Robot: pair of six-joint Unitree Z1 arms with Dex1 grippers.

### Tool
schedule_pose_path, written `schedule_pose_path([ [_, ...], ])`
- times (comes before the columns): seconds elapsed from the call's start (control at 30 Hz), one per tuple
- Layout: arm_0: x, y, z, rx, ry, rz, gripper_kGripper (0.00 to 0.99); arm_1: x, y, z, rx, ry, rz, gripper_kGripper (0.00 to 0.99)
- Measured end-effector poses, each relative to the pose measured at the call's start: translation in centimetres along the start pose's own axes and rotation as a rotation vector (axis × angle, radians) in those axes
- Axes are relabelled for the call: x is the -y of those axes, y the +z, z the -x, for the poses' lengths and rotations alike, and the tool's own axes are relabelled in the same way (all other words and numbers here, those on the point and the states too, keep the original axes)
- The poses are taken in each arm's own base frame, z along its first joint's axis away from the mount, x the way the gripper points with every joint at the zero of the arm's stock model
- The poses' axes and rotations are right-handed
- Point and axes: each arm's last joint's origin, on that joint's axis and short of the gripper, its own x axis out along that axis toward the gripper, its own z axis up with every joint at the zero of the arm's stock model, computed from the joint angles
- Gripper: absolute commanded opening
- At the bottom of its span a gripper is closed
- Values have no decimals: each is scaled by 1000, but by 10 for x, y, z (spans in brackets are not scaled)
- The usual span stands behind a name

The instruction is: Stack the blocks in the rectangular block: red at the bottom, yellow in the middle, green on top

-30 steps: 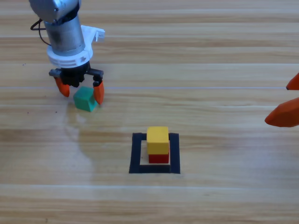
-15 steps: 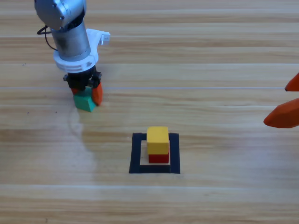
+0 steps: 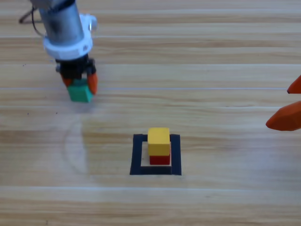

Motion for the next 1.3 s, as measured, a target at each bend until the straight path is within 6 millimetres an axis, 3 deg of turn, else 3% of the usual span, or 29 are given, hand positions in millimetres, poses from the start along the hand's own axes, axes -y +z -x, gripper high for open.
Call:
schedule_pose_path([
  [0.07, 6, -4, 26, 38, -16, 27, 74, 0, 0, 0, 0, 0, 0, 989],
  [0.1, 12, -9, 52, 77, -37, 51, 74, 0, 0, 0, 0, 0, 0, 989],
  [0.17, 25, -21, 82, 124, -60, 75, 74, 0, 0, 0, -2, 0, 0, 989],
  [0.3, 56, -49, 104, 148, -47, 92, 74, 0, -1, -1, -5, 1, -1, 989],
  [0.53, 122, -102, 100, 129, -40, -26, 75, 0, -2, -1, -6, 1, -2, 989],
  [0.73, 149, -129, 100, 124, -52, -100, 75, 0, -2, -1, -7, 1, -2, 989],
  [0.9, 162, -136, 92, 107, -44, -100, 75, 0, -4, -2, -14, 2, -4, 989],
  [1.3, 174, -131, 63, 71, -4, 54, 81, 0, -6, -4, -20, 5, -2, 988],
])
